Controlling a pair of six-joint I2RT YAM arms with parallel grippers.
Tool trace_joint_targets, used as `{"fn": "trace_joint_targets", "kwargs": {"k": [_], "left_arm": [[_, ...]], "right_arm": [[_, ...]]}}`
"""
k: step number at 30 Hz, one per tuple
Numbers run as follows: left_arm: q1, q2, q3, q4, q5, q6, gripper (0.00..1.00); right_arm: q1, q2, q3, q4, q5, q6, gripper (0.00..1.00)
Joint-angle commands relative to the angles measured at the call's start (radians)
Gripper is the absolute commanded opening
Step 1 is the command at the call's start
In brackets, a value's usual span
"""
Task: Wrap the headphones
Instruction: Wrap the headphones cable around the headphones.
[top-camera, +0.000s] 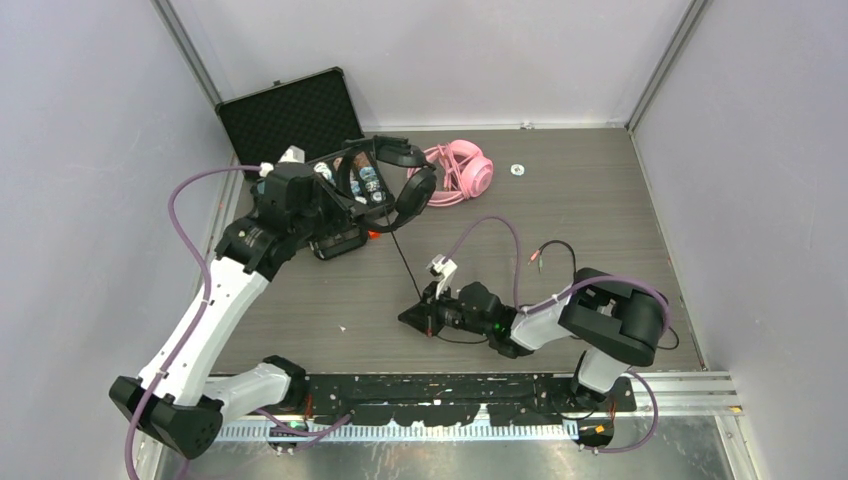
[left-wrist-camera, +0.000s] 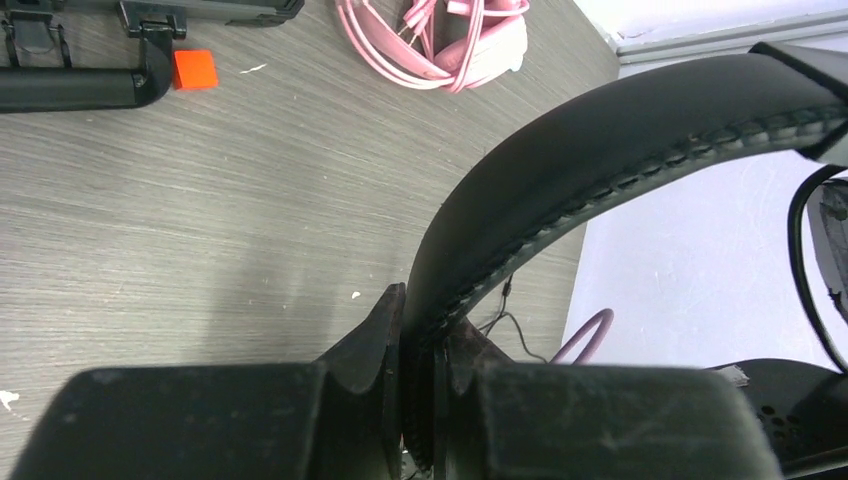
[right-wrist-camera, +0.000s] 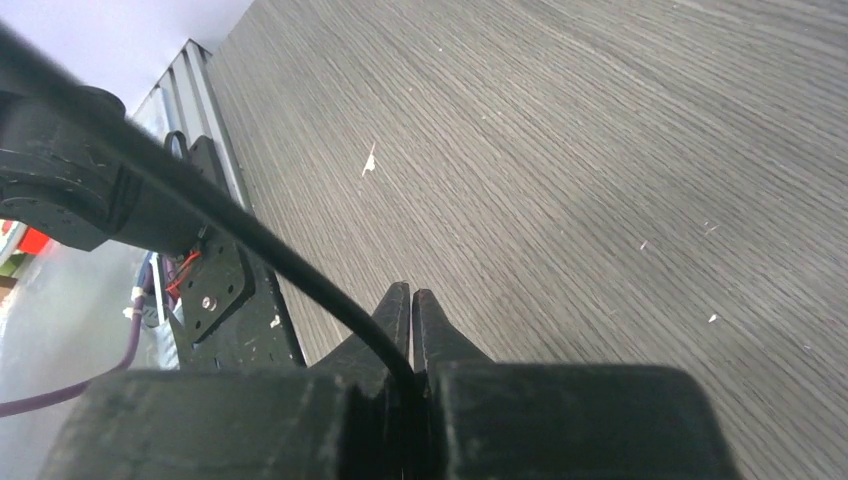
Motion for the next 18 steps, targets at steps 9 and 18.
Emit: {"fn": "trace_joint_targets", "kwargs": {"k": [9,18], "left_arm": [[0.131,0.008,0.135,0.054,0.412,0.192,0.0],[0.202,0.034,0.131,0.052,0.499,0.3,0.0]], "right_arm": [[-0.213,-0.106,-0.052,0.092,-0.087,0.074,0.01],[-0.328,-0.233,-0.046,-0.043,-0.145,0.082,0.0]]}}
